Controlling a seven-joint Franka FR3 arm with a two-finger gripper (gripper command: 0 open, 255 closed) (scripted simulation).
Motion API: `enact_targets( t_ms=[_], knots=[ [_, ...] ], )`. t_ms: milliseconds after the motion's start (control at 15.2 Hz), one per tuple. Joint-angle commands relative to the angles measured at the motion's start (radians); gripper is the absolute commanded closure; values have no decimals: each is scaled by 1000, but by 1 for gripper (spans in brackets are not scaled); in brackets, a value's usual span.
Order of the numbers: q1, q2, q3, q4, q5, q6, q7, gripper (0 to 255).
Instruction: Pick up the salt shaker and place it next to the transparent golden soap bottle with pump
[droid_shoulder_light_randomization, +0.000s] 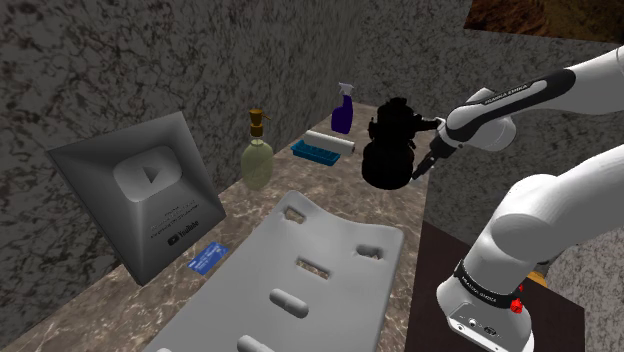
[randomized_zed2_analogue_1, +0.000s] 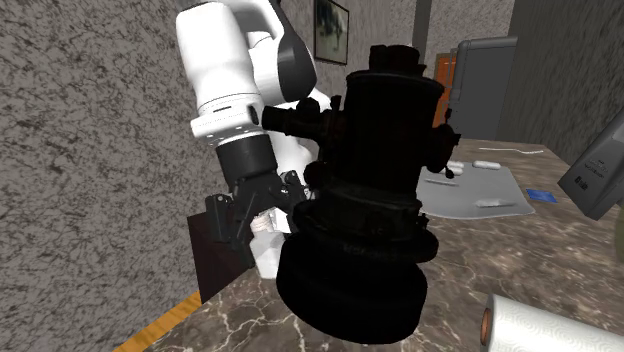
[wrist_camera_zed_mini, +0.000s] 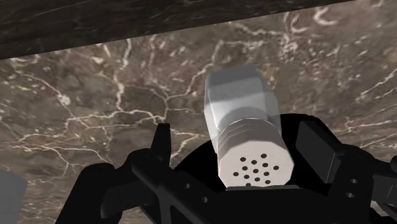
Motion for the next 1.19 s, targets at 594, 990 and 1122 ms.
enact_targets(
  t_ms=[594, 990, 1122],
  knots=[
    [28, 27, -13, -10, 12, 2, -10, 255],
    [19, 20, -8, -11, 8, -4, -9, 255],
    [-5, -9, 21, -3, -3, -43, 8, 255]
  ],
)
